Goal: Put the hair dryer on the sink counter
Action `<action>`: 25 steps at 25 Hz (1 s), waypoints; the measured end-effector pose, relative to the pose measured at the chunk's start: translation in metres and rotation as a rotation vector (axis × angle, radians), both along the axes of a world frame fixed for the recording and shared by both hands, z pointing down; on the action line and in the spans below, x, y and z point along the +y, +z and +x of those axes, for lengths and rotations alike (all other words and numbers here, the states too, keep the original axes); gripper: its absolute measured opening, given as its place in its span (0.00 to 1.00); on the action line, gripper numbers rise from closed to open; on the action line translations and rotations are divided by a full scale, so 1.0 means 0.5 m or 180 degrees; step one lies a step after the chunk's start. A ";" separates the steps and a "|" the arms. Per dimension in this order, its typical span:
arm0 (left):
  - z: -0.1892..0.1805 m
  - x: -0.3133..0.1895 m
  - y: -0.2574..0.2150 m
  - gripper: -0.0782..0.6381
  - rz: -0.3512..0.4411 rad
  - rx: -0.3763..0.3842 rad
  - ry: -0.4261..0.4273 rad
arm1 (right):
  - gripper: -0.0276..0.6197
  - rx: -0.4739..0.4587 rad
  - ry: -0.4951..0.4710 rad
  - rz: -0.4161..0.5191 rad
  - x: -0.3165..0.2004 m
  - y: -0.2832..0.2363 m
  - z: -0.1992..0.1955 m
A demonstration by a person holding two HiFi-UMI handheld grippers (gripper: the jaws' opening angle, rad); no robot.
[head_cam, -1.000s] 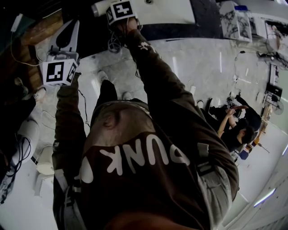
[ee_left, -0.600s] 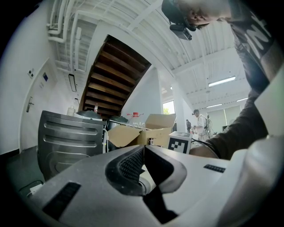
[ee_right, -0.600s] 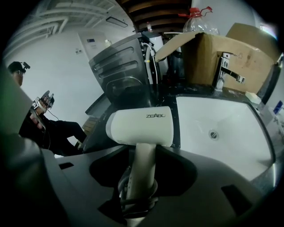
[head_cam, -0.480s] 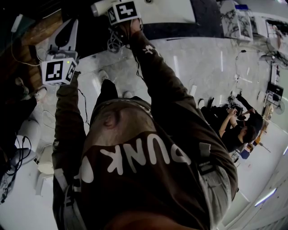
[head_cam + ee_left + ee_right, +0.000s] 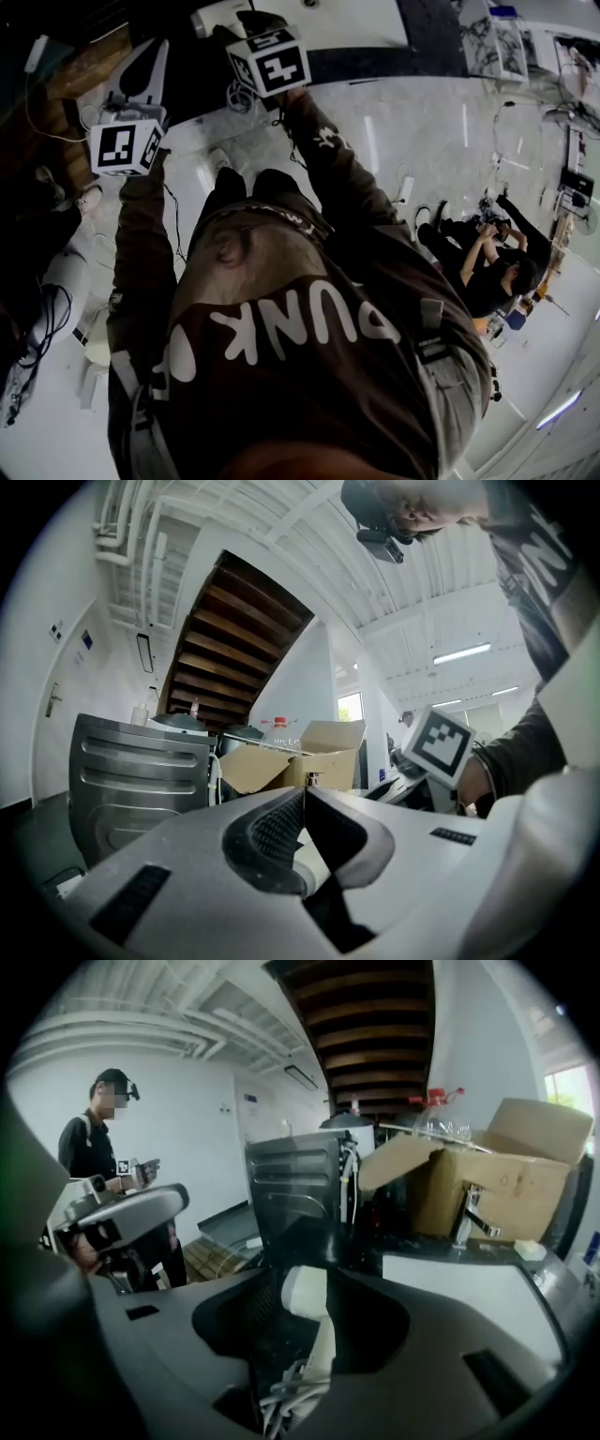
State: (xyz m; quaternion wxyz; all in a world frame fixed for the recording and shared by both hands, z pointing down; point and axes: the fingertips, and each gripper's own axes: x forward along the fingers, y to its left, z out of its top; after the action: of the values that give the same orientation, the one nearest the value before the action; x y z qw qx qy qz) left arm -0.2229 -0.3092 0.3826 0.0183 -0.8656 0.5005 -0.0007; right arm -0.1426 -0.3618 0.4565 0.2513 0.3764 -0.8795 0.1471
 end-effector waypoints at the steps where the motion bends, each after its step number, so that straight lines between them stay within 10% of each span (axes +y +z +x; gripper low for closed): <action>1: 0.001 -0.001 -0.003 0.12 0.0004 -0.0008 -0.0004 | 0.31 -0.0084 -0.0072 0.0149 0.008 -0.022 -0.005; 12: 0.028 0.002 -0.051 0.12 0.0091 -0.0148 -0.0148 | 0.23 -0.0798 -0.0774 0.1630 0.100 -0.244 0.009; 25: 0.068 0.023 -0.081 0.12 0.0084 -0.0235 -0.0255 | 0.06 -0.0965 -0.0932 0.1961 0.124 -0.281 0.055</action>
State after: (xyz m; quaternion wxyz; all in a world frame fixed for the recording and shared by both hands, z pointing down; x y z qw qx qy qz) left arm -0.1888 -0.2978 0.3423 0.0481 -0.8439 0.5337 -0.0268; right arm -0.1152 -0.2996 0.3161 0.0115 0.2786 -0.9543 -0.1078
